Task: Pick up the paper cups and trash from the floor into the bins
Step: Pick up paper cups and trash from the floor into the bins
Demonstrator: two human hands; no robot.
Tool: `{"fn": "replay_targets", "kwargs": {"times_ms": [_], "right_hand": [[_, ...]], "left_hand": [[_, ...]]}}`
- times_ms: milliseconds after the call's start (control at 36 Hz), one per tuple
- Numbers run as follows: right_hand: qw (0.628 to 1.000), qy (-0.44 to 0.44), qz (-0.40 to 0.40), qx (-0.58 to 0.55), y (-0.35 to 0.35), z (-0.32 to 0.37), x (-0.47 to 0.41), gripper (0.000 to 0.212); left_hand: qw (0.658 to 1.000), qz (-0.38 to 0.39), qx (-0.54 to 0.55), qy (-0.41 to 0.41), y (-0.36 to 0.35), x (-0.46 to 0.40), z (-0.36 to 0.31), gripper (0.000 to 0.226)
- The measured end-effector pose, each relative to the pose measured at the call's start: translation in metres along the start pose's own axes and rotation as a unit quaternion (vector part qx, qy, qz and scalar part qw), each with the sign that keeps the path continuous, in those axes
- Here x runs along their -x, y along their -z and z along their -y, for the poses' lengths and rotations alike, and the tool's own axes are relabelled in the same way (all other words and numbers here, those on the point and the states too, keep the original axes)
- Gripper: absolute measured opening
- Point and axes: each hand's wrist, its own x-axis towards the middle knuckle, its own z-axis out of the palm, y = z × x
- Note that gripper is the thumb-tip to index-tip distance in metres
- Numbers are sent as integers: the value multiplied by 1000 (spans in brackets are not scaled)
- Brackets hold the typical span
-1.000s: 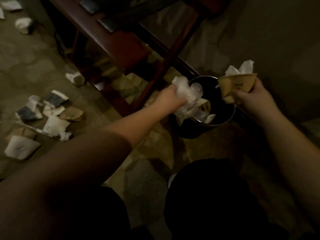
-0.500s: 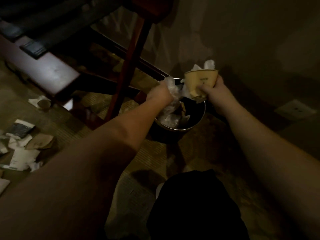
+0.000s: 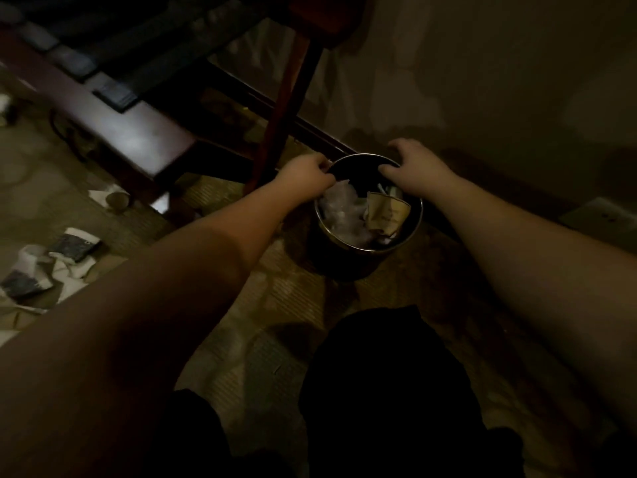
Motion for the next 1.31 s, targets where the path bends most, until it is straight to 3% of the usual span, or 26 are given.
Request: {"fn": "replay_targets", "kwargs": {"times_ms": [194,278,333,472,639,750,917,1028,1195,1306], "right_hand": [[985,119,106,67,-18,75,22,35],[970,151,166,98,-33,99,35,38],[941,212,220,144,-71,151,42,44],[905,261,263,210,-111,195,54,52],[854,365,299,222,-181,282,69,55],[818,425,313,230,-212,312,73,55],[773,449,347,285,-246,339,66,49],[774,414,373,299,-261,361,52,49],[810,376,363,266,-307,393,44,44],[819,364,377,235,-343,415,37,40]], "left_hand": [[999,-19,47,6,35,62,62,33],[1000,3,23,14,43,81,91,32],[996,-42,30,69,61,117,145,33],[988,-85,19,128,73,150,191,35],[946,-159,42,280,92,217,262,40],[922,-163,60,345,94,258,278,40],[883,-151,53,440,104,299,291,43],[864,-143,37,482,126,316,297,35],[849,-128,87,506,156,313,335,35],[864,-126,60,483,166,292,374,38]]}}
